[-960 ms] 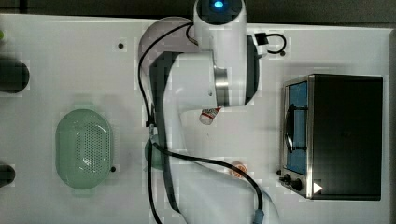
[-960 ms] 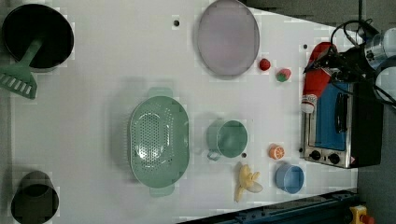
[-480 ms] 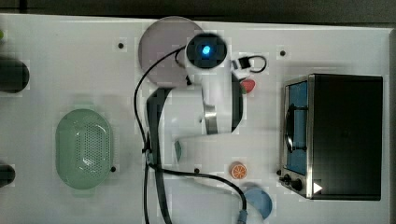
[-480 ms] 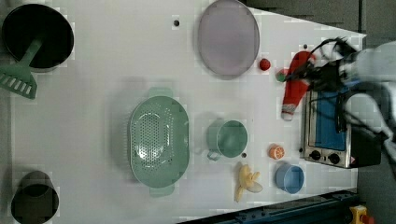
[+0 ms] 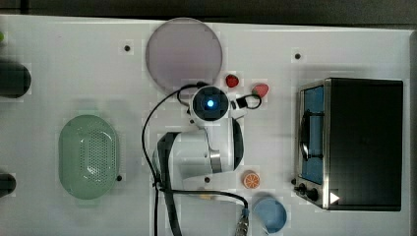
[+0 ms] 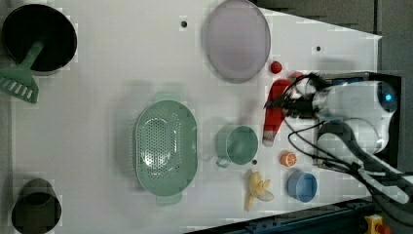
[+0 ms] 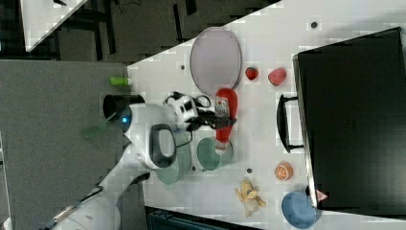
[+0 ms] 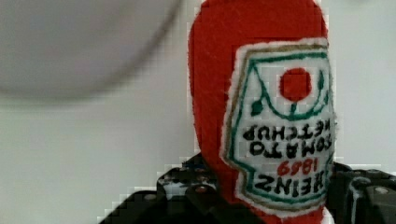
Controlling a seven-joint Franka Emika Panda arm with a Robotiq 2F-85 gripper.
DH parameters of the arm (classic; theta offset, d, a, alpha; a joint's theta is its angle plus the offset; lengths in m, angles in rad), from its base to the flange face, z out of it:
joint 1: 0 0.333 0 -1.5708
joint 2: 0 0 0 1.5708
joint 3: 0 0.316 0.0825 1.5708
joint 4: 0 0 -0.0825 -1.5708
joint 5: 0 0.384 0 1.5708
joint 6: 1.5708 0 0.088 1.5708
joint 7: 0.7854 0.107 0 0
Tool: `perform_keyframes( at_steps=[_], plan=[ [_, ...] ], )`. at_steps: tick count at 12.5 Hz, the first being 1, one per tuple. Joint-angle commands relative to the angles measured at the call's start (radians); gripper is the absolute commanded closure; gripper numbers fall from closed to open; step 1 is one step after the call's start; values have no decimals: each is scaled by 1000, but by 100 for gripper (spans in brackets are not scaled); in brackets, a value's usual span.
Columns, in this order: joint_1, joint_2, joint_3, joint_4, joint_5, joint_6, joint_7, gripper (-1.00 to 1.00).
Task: Pick ketchup from strainer and place it on the table
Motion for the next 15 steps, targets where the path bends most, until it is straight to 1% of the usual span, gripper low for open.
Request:
perform_keyframes(
  at_steps=[1,2,4,5,6,8,10,12,15],
  plan=[
    [-34,-5,-11,-12,4,13,-34,-21],
    [-34,11,-11,-12,4,24,-34,-27],
    [-34,27,-9,-6,4,26,-34,-68],
    [-34,14,-6,4,4,30,-34,-90],
    [-34,-10,-2,21,4,31,-34,-100],
    [-34,-72,8,70,5,19,-34,-100],
    [-33,-131,9,130,6,-46,-29,-100],
    [-33,-172,9,215,10,-145,-13,-100],
    [-30,-182,10,368,16,-346,51,-100]
  ],
)
